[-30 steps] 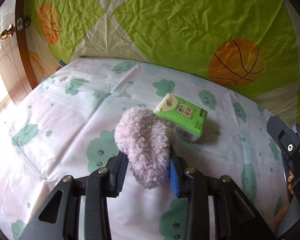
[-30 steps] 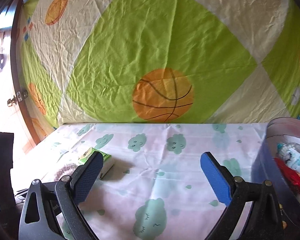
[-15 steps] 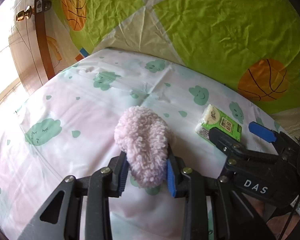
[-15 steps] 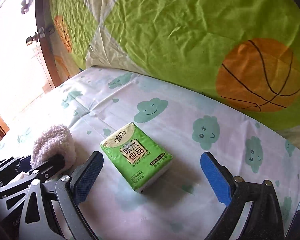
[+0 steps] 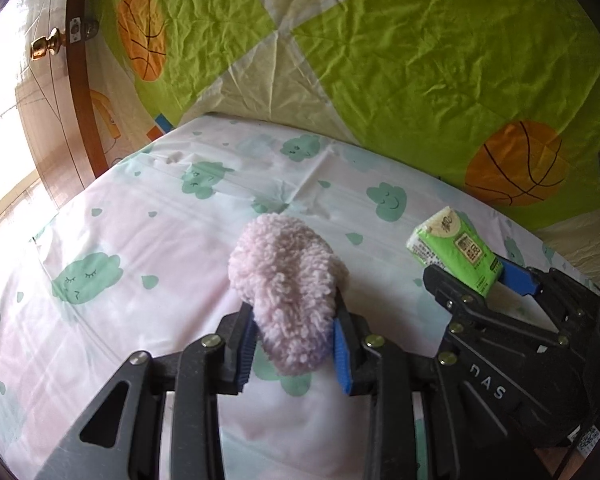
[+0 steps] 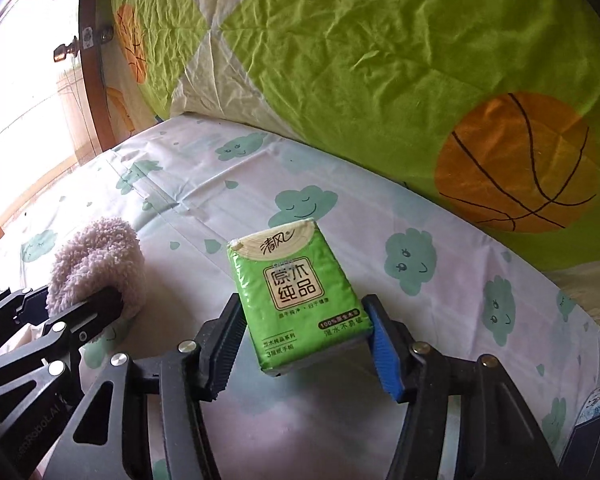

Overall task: Organize soft objects
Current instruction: 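Grasp the pink fluffy sock with the left tool while the right tool grasps the green tissue pack, then carry the pink sock and green tissue pack over the tin with both tools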

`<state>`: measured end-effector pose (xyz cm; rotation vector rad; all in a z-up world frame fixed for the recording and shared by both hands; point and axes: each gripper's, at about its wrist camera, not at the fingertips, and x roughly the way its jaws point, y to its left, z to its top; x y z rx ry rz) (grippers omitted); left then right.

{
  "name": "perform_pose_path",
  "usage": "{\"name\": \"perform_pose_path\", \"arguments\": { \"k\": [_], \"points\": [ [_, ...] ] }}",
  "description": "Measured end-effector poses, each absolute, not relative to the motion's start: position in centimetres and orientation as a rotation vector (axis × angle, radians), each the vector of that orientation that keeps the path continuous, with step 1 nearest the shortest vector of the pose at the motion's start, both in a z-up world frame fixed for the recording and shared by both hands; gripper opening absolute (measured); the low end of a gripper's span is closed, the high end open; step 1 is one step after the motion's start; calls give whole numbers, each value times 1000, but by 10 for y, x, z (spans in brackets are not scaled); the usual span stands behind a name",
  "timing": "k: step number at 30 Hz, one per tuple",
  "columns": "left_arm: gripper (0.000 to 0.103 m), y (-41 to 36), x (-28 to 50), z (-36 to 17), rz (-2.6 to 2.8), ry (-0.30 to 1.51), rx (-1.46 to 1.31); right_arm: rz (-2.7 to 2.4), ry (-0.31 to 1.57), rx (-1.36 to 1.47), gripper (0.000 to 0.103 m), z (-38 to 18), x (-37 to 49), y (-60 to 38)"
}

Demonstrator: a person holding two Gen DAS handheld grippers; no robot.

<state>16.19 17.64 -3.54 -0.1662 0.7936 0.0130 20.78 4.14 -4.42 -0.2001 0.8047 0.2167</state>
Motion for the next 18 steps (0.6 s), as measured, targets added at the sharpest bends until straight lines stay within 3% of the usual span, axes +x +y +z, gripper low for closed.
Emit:
{"name": "perform_pose_path", "arguments": {
  "k": [18],
  "points": [
    [31,162,128,-8,53,550,-55,48,431,-66,61,0,92,-14]
  ]
}}
